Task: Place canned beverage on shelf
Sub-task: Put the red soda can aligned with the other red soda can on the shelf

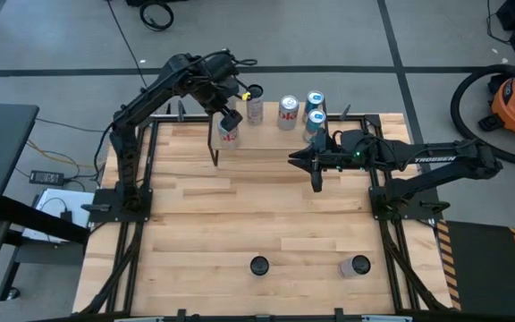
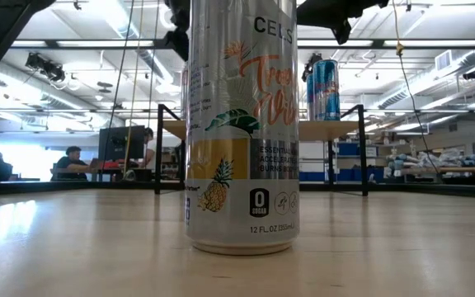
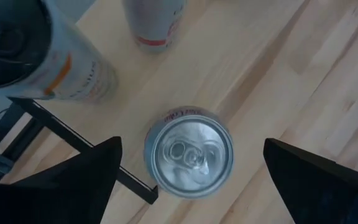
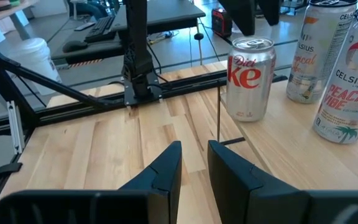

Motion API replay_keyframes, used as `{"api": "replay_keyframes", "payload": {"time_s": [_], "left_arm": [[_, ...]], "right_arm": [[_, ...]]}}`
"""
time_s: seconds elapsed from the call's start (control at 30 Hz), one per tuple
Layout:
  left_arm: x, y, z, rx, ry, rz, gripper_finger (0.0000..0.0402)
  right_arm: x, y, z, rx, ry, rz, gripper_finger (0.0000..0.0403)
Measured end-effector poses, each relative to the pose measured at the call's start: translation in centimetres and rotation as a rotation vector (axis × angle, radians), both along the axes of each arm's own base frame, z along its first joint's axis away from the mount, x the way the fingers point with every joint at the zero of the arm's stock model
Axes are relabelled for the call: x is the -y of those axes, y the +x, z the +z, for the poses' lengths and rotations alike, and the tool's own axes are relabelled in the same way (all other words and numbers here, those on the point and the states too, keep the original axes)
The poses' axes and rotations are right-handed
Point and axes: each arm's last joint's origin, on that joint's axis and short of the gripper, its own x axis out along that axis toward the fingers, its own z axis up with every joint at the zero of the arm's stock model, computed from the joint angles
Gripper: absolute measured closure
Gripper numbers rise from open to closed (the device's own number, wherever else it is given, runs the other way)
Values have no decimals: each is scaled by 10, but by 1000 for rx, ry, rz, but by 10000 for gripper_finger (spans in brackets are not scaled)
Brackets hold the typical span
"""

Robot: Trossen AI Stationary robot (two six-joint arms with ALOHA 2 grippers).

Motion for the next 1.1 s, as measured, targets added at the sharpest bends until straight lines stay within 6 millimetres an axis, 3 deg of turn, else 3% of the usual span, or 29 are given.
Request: {"api": "replay_keyframes", "payload": {"time_s": [0.53, 1.1], "left_arm": [[24, -22, 29, 78, 53, -52, 8], [41, -14, 30, 74, 69, -148, 8]], "right_arm": [[2, 1, 5, 60, 31, -18, 316], [2, 3, 14, 155, 69, -12, 316]]}}
